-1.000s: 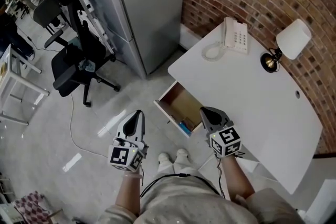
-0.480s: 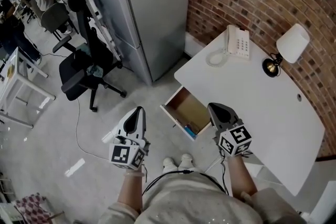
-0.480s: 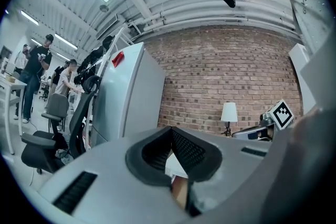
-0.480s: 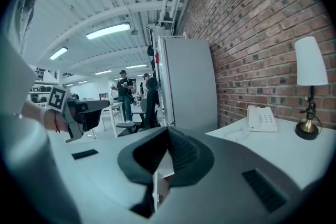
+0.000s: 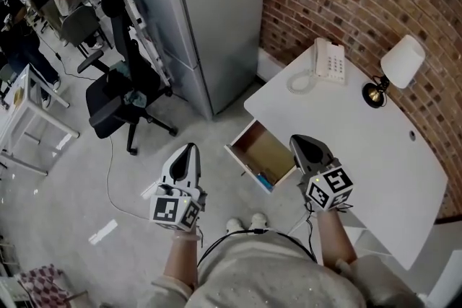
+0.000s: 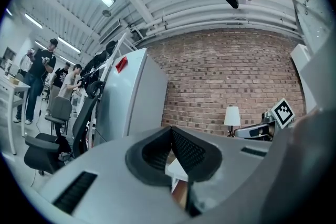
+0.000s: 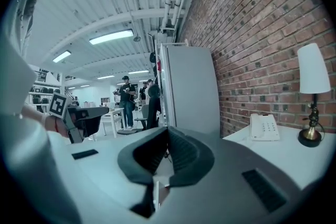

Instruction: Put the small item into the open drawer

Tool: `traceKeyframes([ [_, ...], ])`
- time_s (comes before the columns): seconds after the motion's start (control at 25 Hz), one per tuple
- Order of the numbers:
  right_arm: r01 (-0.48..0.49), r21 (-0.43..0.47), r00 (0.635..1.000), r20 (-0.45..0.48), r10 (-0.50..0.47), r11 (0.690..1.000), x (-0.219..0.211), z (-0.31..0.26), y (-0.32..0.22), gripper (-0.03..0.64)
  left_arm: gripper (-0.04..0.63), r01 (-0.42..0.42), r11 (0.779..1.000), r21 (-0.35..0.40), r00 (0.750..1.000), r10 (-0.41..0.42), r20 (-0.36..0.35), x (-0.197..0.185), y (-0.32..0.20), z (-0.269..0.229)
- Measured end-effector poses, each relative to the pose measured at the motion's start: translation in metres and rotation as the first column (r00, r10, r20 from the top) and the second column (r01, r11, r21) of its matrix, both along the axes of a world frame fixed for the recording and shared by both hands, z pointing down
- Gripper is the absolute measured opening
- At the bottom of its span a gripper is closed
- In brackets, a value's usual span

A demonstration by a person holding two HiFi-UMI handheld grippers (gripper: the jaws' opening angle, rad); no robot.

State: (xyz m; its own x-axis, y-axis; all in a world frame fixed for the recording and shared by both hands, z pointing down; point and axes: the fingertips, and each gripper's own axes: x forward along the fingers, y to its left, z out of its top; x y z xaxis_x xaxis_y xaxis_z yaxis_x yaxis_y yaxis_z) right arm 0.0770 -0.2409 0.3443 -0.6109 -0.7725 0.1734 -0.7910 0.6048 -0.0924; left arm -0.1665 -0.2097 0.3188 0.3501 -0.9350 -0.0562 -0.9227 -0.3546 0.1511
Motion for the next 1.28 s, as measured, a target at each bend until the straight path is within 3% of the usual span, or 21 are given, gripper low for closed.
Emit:
traceKeyframes([
  [0.44,0.006,0.03,1.0,0.024,-0.006,1.0,-0.008,-0.013,-0.003,0.005,0.005,0.021,1.0,0.016,1.0,-0.021,-0.012,-0.013,0.0,-0.003],
  [1.28,0.019,0.0,0.999,0.048,-0.019,1.0,-0.009,-0.006,-0.005,0.005,0.005,0.024,1.0,-0.009,1.0,-0.024,-0.012,-0.011,-0.001,0.006],
])
